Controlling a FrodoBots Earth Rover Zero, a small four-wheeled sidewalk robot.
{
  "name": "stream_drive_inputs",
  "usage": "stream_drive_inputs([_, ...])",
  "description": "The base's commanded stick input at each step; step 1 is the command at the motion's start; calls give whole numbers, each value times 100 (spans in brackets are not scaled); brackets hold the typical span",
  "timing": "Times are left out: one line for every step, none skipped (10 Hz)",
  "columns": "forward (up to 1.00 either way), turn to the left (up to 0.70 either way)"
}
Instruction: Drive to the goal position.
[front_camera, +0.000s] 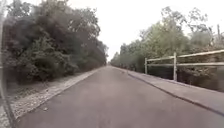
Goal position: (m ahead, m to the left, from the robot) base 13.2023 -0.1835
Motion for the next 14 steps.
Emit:
stream_drive_inputs([70,0])
stream_drive_inputs([70,0])
stream_drive_inputs([70,0])
stream_drive_inputs([70,2])
stream_drive_inputs([70,18])
stream_drive_inputs([70,26])
stream_drive_inputs([70,23])
stream_drive_inputs([70,0])
stream_drive_inputs([70,0])
stream_drive_inputs([70,0])
stream_drive_inputs([70,0])
stream_drive_inputs([70,0])
stream_drive_inputs([70,0])
stream_drive_inputs([70,0])
